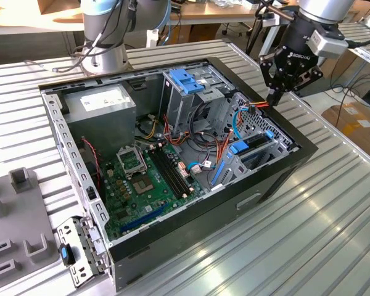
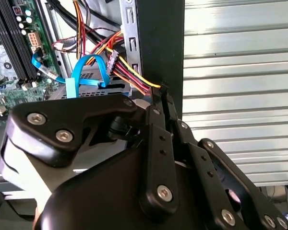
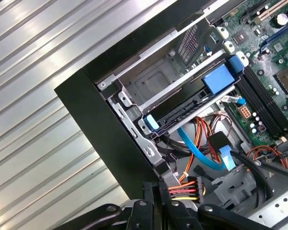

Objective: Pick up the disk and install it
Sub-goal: 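Insert the first disk wire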

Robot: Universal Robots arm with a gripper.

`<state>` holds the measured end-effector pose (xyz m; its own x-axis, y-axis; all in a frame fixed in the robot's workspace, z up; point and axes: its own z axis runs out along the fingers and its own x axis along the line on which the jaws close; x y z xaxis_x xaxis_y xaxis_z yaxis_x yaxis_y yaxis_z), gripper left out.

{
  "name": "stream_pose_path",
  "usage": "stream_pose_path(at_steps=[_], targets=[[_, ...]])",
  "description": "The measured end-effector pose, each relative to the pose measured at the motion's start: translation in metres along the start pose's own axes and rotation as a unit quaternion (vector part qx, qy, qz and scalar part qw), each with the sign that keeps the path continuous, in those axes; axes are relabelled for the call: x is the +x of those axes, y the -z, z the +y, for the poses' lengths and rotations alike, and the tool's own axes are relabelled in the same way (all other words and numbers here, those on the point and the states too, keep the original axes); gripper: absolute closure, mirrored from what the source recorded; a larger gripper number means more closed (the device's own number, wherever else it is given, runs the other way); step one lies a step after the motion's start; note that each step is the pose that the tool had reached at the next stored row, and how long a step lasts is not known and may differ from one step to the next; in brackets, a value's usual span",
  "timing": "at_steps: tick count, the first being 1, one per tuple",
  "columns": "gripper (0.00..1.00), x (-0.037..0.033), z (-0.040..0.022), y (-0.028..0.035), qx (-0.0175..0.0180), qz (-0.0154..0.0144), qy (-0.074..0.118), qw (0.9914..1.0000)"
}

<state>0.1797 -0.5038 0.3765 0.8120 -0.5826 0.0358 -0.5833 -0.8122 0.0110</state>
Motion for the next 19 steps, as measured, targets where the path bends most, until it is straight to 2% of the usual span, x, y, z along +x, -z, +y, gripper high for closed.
stream_pose_path(at_steps=[4, 5, 8, 12, 14, 19], targets=[[0.84, 0.0000, 0.0000, -0.0006, -0.0014, -0.0004, -0.038, 0.99926], [0.84, 0.0000, 0.0000, -0.0010, -0.0018, -0.0006, -0.051, 0.99871], [0.84, -0.0020, 0.0014, -0.0012, -0.0019, -0.0006, -0.054, 0.99852], [0.84, -0.0102, 0.0085, -0.0014, -0.0020, -0.0006, -0.055, 0.99850], [0.84, -0.0110, 0.0091, -0.0018, -0.0023, -0.0004, -0.059, 0.99828], [0.84, -0.0112, 0.0091, -0.0026, -0.0040, -0.0005, -0.094, 0.99560]])
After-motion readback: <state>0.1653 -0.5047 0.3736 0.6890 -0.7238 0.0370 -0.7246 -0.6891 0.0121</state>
